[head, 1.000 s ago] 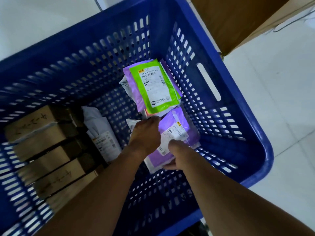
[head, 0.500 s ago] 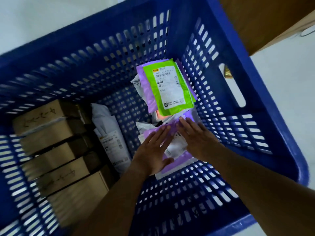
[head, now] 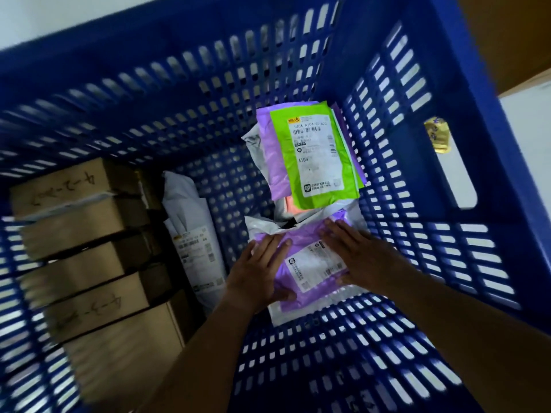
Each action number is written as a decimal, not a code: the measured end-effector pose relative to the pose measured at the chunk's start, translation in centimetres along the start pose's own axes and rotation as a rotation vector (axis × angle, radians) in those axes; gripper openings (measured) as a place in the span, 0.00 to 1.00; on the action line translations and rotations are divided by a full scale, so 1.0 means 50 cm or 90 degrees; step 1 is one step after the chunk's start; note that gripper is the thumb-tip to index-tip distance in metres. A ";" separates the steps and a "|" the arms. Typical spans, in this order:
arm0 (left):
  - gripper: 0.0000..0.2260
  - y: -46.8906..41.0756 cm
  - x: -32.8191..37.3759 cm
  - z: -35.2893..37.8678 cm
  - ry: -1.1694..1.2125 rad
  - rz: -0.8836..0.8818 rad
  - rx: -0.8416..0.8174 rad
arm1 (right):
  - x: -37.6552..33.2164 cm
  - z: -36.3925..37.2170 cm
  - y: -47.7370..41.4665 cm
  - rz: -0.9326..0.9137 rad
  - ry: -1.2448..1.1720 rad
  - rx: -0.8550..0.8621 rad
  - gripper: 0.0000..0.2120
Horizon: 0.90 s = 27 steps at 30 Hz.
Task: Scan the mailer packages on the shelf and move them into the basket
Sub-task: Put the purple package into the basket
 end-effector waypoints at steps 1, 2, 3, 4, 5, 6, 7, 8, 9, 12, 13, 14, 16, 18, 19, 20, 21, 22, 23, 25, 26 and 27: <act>0.50 0.002 0.001 -0.006 0.000 -0.004 -0.004 | -0.001 -0.003 -0.001 0.012 -0.001 -0.005 0.56; 0.50 0.007 0.004 -0.012 0.001 -0.008 -0.011 | -0.005 -0.005 -0.002 0.020 -0.001 -0.007 0.55; 0.49 0.012 0.006 -0.019 0.002 -0.008 -0.015 | -0.008 -0.006 -0.002 0.026 -0.002 -0.006 0.55; 0.49 0.022 0.006 -0.031 -0.007 -0.004 -0.010 | -0.014 -0.014 0.001 0.031 -0.005 -0.013 0.55; 0.47 0.030 0.007 -0.041 -0.015 0.001 -0.008 | -0.017 -0.019 0.007 0.038 -0.006 -0.017 0.54; 0.45 0.044 0.004 -0.053 -0.016 0.000 -0.007 | -0.024 -0.026 0.015 0.042 -0.009 -0.010 0.54; 0.43 0.053 0.004 -0.064 -0.006 -0.005 -0.005 | -0.030 -0.035 0.022 0.045 -0.020 -0.004 0.52; 0.40 0.065 0.004 -0.075 0.011 -0.017 0.004 | -0.041 -0.050 0.031 0.043 -0.024 0.009 0.51; 0.38 0.078 0.002 -0.093 0.035 -0.025 0.011 | -0.058 -0.075 0.041 0.039 -0.017 0.012 0.51; 0.35 0.112 -0.005 -0.149 0.050 -0.051 -0.022 | -0.100 -0.132 0.069 0.056 -0.028 0.005 0.42; 0.34 0.124 -0.008 -0.168 0.050 -0.067 -0.032 | -0.110 -0.141 0.078 0.073 -0.047 -0.004 0.39; 0.33 0.140 -0.013 -0.198 0.053 -0.085 -0.037 | -0.124 -0.162 0.089 0.082 -0.054 -0.005 0.37; 0.32 0.165 -0.021 -0.256 0.089 -0.112 -0.039 | -0.155 -0.206 0.107 0.101 -0.054 -0.017 0.33; 0.31 0.189 -0.033 -0.314 0.183 -0.164 -0.037 | -0.182 -0.247 0.120 0.125 -0.066 -0.019 0.31; 0.30 0.207 -0.044 -0.348 0.226 -0.188 -0.035 | -0.199 -0.276 0.130 0.130 -0.070 -0.017 0.31; 0.29 0.223 -0.051 -0.377 0.253 -0.201 -0.034 | -0.212 -0.296 0.137 0.133 -0.077 -0.020 0.31; 0.29 0.242 -0.061 -0.409 0.265 -0.211 -0.029 | -0.228 -0.323 0.146 0.136 -0.081 -0.015 0.32; 0.29 0.257 -0.070 -0.431 0.270 -0.215 -0.025 | -0.243 -0.345 0.154 0.138 -0.089 -0.006 0.33; 0.28 0.271 -0.080 -0.452 0.271 -0.226 -0.021 | -0.257 -0.366 0.162 0.138 -0.093 0.007 0.33; 0.28 0.310 -0.100 -0.501 0.276 -0.256 -0.013 | -0.292 -0.421 0.185 0.138 -0.118 0.038 0.31; 0.27 0.329 -0.108 -0.524 0.275 -0.267 -0.010 | -0.308 -0.449 0.195 0.141 -0.134 0.055 0.30; 0.27 0.352 -0.115 -0.550 0.275 -0.272 -0.010 | -0.326 -0.479 0.207 0.140 -0.149 0.068 0.28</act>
Point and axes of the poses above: each hand's wrist, its own y-axis away from the middle knuckle, its own z-axis out of the palm, x = y × z, the point moved 3 cm from there along -y, towards the middle knuckle, and after that the axes turned 11 degrees about -y, right-handed, at the moved point
